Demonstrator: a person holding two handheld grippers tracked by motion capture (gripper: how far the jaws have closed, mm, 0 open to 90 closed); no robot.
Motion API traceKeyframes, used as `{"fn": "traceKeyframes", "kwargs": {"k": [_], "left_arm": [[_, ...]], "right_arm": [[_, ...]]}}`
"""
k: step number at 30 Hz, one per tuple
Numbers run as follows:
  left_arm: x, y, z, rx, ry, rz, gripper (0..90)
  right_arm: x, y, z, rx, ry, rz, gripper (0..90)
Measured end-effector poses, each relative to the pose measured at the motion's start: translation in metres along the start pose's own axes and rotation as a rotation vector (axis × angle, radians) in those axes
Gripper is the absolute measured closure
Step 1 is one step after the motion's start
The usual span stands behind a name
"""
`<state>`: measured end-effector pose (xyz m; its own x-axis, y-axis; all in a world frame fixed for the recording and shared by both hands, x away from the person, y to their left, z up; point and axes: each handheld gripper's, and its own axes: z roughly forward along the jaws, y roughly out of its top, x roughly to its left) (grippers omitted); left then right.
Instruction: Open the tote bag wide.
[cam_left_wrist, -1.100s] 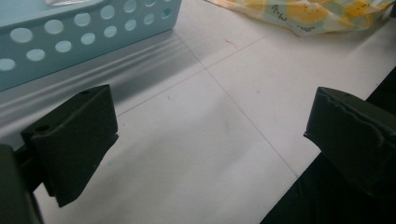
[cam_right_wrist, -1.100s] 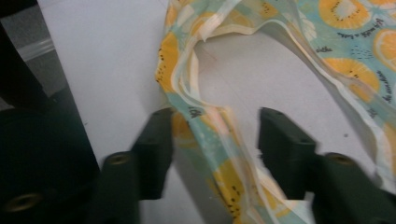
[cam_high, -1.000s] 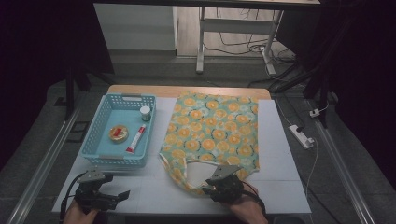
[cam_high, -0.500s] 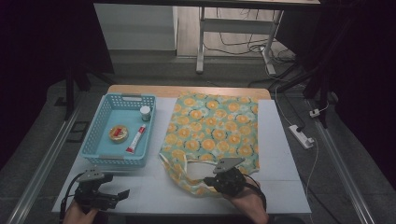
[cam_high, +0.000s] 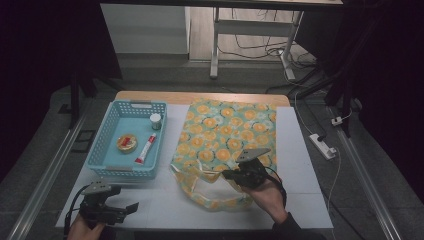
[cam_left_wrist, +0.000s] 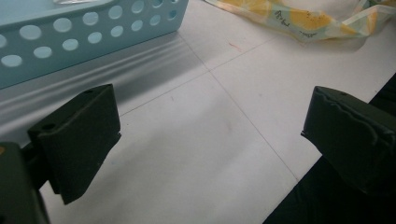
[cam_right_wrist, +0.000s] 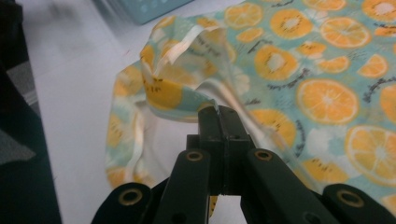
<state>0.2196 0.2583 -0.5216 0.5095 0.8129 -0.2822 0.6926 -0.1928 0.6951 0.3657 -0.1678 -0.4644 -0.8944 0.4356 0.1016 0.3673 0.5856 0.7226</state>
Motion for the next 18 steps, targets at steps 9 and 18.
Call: {"fn": "traceKeyframes", "kwargs": {"k": [9, 18], "left_arm": [[0.001, 0.0, -0.001, -0.006, -0.003, -0.008, 4.2], [0.0, 0.0, 0.0, 0.002, 0.002, -0.006, 4.2]], "right_arm": [[-0.024, 0.013, 0.004, -0.019, -0.045, 0.003, 90.0], [-0.046, 0.025, 0.006, -0.044, -0.074, 0.011, 90.0]]}}
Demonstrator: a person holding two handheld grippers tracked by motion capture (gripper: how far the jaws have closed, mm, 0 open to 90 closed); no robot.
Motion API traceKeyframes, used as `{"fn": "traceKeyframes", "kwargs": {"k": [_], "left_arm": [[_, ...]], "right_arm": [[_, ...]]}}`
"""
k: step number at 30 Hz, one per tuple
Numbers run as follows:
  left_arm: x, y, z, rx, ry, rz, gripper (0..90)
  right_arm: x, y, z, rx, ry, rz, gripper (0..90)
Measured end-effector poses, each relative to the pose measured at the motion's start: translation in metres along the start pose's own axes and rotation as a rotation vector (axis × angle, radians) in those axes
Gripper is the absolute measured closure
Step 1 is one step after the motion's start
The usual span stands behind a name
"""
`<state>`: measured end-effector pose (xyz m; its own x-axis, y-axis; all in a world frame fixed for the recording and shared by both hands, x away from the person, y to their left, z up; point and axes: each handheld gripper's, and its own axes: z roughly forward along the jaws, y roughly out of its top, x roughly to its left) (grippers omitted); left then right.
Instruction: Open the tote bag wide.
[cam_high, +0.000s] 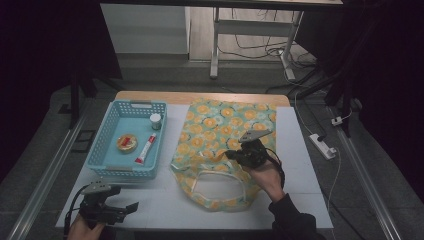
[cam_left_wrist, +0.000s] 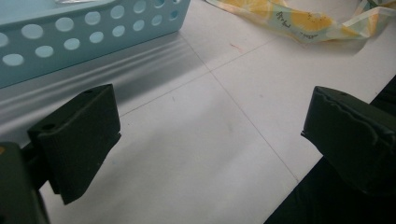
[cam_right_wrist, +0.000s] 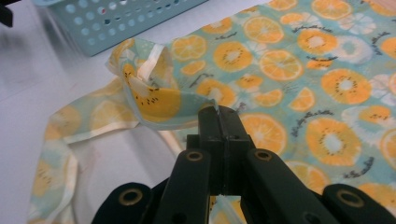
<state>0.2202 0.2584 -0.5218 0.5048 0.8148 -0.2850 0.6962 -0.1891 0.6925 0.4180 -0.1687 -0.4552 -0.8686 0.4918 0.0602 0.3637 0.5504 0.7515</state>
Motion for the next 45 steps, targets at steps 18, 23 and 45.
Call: {"fn": "traceKeyframes", "kwargs": {"k": [18, 23, 45], "left_arm": [[-0.002, 0.006, 0.004, 0.007, 0.053, -0.018, 0.0], [-0.001, 0.008, 0.008, 0.012, 0.057, -0.005, 0.1], [-0.002, 0.011, 0.014, 0.026, 0.023, 0.026, 0.7]], "right_arm": [[-0.034, 0.02, 0.01, -0.039, -0.037, 0.022, 90.0], [-0.04, 0.029, 0.013, -0.042, -0.049, 0.02, 90.0], [-0.082, 0.05, 0.027, -0.046, -0.155, 0.036, 90.0]]}}
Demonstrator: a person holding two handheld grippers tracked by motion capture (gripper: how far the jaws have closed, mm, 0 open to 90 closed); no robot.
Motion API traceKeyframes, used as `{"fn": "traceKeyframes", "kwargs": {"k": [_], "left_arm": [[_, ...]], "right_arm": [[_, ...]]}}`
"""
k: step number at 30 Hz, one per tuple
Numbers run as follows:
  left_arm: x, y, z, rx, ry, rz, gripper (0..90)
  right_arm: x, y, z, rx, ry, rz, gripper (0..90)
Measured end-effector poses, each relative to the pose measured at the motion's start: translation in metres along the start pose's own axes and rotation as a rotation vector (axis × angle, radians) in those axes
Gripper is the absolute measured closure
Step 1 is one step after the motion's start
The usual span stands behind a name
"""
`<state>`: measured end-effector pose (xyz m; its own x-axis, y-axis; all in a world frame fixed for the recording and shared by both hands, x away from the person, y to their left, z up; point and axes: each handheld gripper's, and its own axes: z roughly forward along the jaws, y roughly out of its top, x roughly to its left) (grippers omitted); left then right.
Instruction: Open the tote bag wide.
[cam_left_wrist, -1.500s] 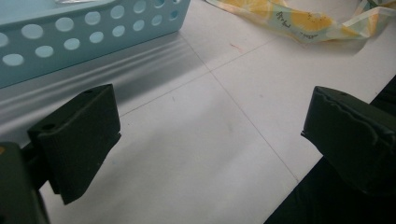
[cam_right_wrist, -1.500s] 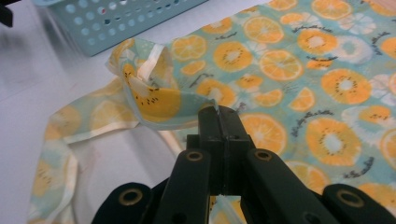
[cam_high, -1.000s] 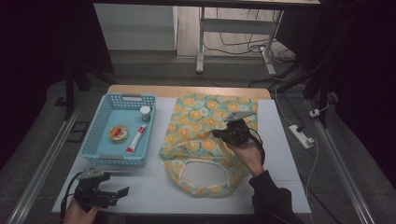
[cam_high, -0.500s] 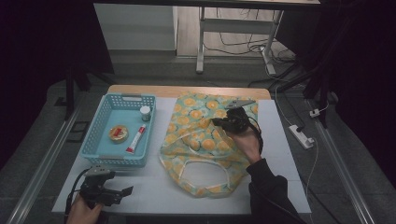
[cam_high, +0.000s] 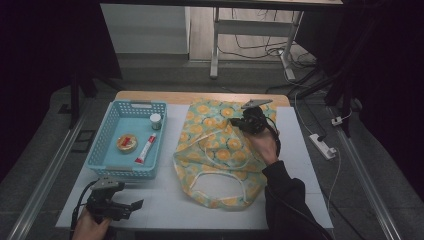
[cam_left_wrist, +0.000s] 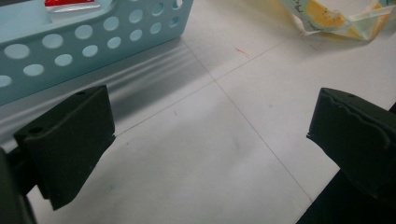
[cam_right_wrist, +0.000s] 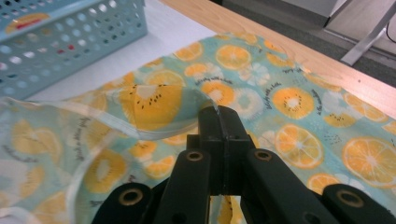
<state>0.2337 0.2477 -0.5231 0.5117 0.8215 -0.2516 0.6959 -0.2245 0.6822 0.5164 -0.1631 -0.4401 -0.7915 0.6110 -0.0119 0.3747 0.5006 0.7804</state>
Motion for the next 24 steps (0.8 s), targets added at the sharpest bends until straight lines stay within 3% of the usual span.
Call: {"fn": "traceKeyframes", "kwargs": {"k": [12, 21, 24], "left_arm": [[0.001, 0.0, 0.0, -0.004, -0.008, -0.003, 1.0], [0.001, -0.001, -0.001, -0.007, -0.012, -0.007, 1.0], [0.002, -0.001, -0.001, -0.008, -0.013, -0.007, 1.1]], "right_arm": [[-0.001, -0.031, 0.041, 0.093, -0.008, -0.013, 90.0], [-0.006, -0.051, 0.055, 0.161, -0.006, 0.013, 89.7], [-0.006, -0.053, 0.056, 0.168, -0.003, 0.021, 85.5]]}}
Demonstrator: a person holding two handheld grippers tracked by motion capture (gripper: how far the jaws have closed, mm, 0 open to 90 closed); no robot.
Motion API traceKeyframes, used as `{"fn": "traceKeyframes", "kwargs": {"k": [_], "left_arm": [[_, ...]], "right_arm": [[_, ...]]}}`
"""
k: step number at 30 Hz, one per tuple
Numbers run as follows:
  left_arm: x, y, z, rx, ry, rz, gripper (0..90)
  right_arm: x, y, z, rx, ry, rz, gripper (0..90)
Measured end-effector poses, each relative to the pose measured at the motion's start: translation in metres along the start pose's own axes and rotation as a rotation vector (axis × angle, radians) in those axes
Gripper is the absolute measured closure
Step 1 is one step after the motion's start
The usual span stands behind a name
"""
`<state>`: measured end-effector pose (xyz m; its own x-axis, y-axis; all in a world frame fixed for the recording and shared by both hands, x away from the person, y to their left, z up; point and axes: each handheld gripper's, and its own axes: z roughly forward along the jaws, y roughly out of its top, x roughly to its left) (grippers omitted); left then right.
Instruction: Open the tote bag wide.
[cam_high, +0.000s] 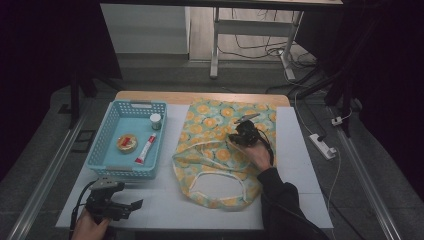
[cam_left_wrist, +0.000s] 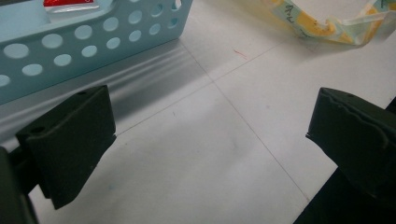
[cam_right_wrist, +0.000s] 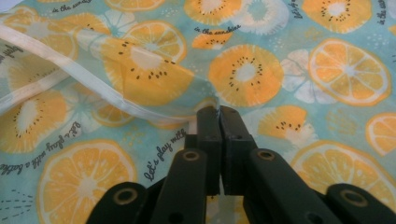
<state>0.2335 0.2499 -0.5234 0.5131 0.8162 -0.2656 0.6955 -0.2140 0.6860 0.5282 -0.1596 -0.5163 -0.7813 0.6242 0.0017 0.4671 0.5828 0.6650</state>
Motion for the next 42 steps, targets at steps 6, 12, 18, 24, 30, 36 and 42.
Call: {"fn": "traceKeyframes", "kwargs": {"k": [6, 12, 18, 24, 30, 36, 42], "left_arm": [[0.001, 0.0, -0.001, -0.007, -0.004, -0.008, 1.1], [0.0, 0.0, -0.001, -0.01, -0.004, -0.006, 1.1], [0.001, 0.0, -0.001, -0.013, -0.008, -0.015, 1.1], [0.001, 0.0, -0.001, -0.015, -0.009, -0.012, 0.9], [0.001, 0.0, -0.001, -0.018, -0.01, -0.01, 0.5], [0.001, 0.0, -0.001, -0.018, -0.01, -0.004, 0.5], [0.0, 0.0, -0.001, -0.017, -0.012, 0.0, 0.5]], "right_arm": [[0.0, 0.004, -0.016, -0.051, 0.002, 0.03, 68.2], [0.007, 0.004, -0.034, -0.07, 0.016, 0.023, 51.6], [0.02, 0.002, -0.044, -0.069, 0.061, 0.02, 34.2], [0.034, 0.002, -0.05, -0.076, 0.067, 0.024, 14.3], [0.05, -0.003, -0.05, -0.047, 0.111, 0.002, 2.2], [0.062, -0.014, -0.043, 0.01, 0.112, -0.024, 0.0], [0.071, -0.024, -0.036, 0.039, 0.093, -0.032, 0.0]]}}
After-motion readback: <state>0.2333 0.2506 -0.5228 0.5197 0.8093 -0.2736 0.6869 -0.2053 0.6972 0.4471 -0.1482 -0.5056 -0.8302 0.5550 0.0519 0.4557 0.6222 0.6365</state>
